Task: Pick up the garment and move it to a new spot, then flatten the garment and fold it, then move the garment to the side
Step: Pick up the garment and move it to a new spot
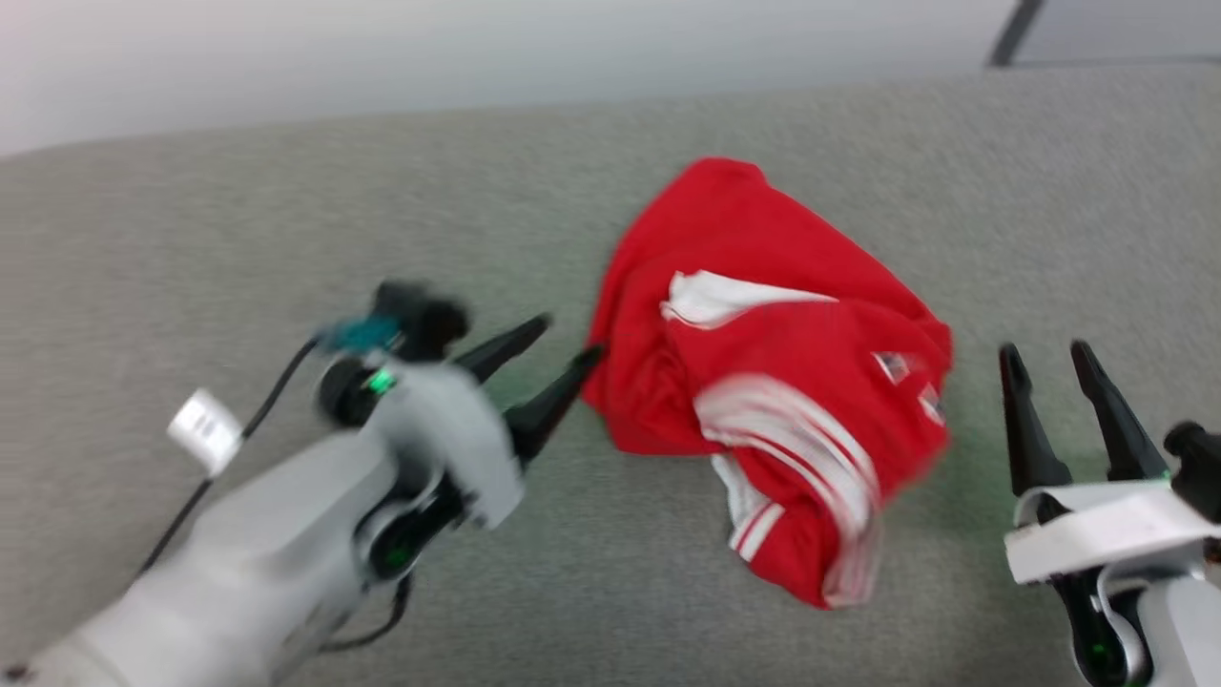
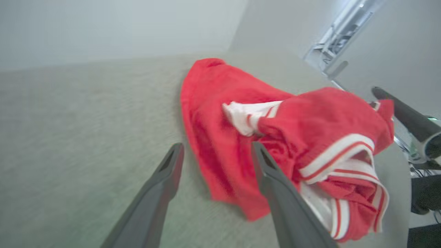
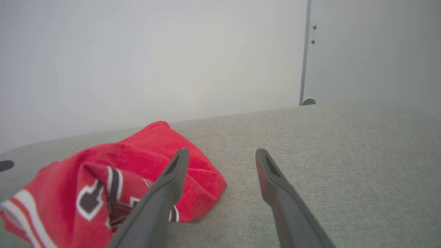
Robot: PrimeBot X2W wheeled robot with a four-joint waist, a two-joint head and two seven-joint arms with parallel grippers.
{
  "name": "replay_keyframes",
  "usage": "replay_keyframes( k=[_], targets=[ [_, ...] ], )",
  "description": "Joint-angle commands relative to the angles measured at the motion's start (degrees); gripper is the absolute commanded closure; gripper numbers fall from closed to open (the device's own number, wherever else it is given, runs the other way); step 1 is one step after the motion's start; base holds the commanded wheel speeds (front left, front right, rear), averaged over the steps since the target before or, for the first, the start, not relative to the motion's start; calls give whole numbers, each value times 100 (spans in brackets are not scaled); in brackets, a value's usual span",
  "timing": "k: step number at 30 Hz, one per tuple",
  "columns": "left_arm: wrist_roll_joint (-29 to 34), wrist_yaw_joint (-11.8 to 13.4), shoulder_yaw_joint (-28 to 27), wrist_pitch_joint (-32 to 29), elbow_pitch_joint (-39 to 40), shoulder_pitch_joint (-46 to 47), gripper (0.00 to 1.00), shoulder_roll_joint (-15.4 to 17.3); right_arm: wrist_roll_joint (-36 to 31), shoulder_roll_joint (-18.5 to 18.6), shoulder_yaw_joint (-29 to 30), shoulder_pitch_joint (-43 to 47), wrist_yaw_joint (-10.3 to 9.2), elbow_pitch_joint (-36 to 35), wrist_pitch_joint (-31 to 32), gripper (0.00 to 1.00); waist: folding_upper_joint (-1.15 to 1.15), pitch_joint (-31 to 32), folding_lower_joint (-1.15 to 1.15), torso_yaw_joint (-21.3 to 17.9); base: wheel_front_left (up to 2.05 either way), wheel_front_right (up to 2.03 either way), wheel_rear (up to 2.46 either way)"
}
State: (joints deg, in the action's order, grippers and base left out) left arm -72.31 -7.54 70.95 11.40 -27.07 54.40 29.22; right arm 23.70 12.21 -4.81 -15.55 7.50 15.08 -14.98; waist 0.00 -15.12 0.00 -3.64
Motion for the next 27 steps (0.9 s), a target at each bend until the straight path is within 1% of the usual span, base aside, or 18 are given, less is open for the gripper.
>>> replay_keyframes(
  k=[1,4,6,8,11,17,23,27],
  targets=[
    [-120,11,-61,183,-109,-286,0,92,24,63,58,145,-2,40,-28,0,0,416,0,440,0,0,0],
    [-203,11,-142,337,-168,-716,0,223,24,156,150,326,-2,104,-28,0,0,533,0,561,0,0,0],
    [-189,11,-345,371,-246,-943,0,358,29,208,186,412,-2,130,-28,0,0,594,0,606,0,0,0],
    [-13,10,-903,377,-291,-1201,0,389,43,254,250,538,-2,167,-28,0,0,682,0,649,0,0,0],
    [473,40,-1858,370,-394,-1838,0,376,35,281,321,710,-2,208,-28,0,0,832,0,652,0,0,0],
    [1570,229,-3667,373,-144,-3234,0,254,41,349,446,1004,-2,277,-28,0,0,1147,0,516,0,0,0],
    [2669,422,-5265,374,482,-4455,0,-31,73,357,618,1232,-2,229,-29,0,0,1312,0,434,0,0,0],
    [3429,484,-6117,374,987,-5021,0,-304,46,275,639,1290,-2,197,-28,0,0,1372,0,424,0,0,0]
  ],
)
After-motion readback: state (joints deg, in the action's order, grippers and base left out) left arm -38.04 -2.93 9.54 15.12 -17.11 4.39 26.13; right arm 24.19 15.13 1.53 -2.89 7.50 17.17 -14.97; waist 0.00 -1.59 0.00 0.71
